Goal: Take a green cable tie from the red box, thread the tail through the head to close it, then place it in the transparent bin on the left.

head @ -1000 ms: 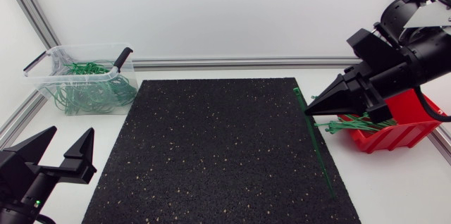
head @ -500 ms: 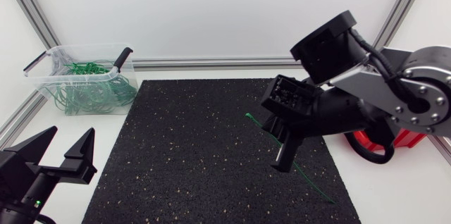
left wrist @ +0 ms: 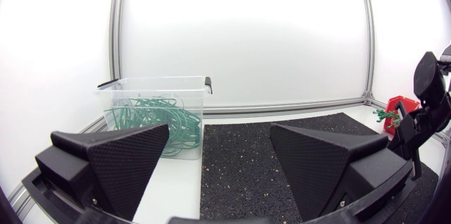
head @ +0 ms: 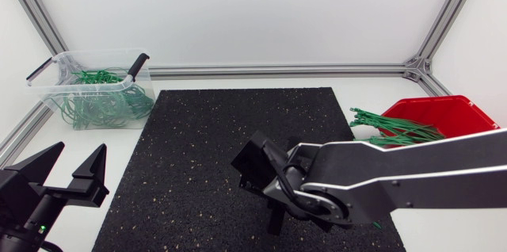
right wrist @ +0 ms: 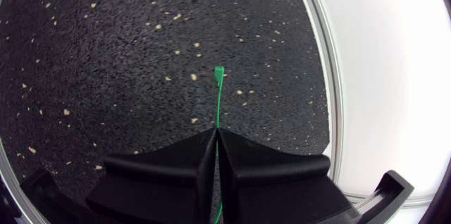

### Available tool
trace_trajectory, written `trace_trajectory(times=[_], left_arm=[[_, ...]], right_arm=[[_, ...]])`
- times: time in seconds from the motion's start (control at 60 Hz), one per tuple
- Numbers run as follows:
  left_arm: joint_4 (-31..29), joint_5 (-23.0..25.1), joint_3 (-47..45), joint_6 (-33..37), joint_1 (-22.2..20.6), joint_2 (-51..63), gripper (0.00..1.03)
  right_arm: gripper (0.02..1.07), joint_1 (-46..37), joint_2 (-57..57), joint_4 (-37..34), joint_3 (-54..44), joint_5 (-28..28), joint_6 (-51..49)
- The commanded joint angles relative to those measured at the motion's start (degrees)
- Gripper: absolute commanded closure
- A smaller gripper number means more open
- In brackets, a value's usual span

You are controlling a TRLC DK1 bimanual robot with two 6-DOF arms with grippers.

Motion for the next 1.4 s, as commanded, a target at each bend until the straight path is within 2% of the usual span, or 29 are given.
trace_trajectory(times=[0.0,0.033,0.067,0.1,0.217,0.283,0.367,0.55,0.7,0.867,1.017,1.1,1.267,1.383], left_arm=[[-1.64,-0.26,-2.17,-0.56,-0.05,-0.19,0.03],[-1.64,-0.26,-2.17,-0.47,-0.05,-0.19,0.03],[-1.64,-0.26,-2.17,-0.47,-0.05,-0.19,0.03],[-1.64,-0.26,-2.17,-0.47,-0.05,-0.19,0.03],[-1.64,-0.26,-2.17,-0.47,-0.05,-0.19,0.03],[-1.64,-0.26,-2.17,-0.47,-0.05,-0.19,0.03],[-1.64,-0.26,-2.17,-0.47,-0.14,-0.19,0.03],[-1.72,-0.26,-2.17,-0.47,0.04,0.08,0.03],[-1.72,-0.26,-2.17,-0.39,0.12,0.25,0.03],[-1.72,-0.26,-2.17,-0.39,0.65,0.34,0.03],[-1.72,-0.26,-2.17,-0.39,0.56,0.43,0.03],[-1.72,-0.26,-2.09,-0.39,0.48,0.43,0.03],[-1.72,-0.26,-2.17,-0.39,0.39,0.43,0.03],[-1.72,-0.26,-2.09,-0.39,0.21,0.34,0.03]], right_arm=[[0.8,2.33,3.13,0.33,-0.91,0.93,2.06],[0.61,3.12,3.57,-0.02,-1.0,0.93,2.41],[0.46,3.65,3.75,-0.72,-1.08,0.84,2.76],[0.37,3.92,3.66,-1.6,-1.08,0.31,3.29],[0.25,3.3,-0.56,-5.29,-0.91,-4.7,3.38],[0.24,1.98,-4.08,-7.4,-0.56,-8.04,3.03],[0.24,-1.97,-6.8,-8.45,-0.47,-11.64,1.36],[0.25,-10.59,-6.71,-12.5,-0.38,-23.42,-1.54],[0.25,-14.8,-4.87,-13.73,0.32,-28.69,-2.86],[0.48,-15.07,-3.11,-13.2,-0.21,-30.71,-2.86],[0.61,-14.37,-1.0,-11.35,-1.26,-30.54,-2.25],[0.66,-14.37,-0.3,-10.56,-1.7,-30.54,-2.25],[0.66,-14.1,1.11,-9.86,-2.58,-30.45,-2.25],[0.78,-13.66,1.73,-9.07,-3.02,-30.36,-2.16]])
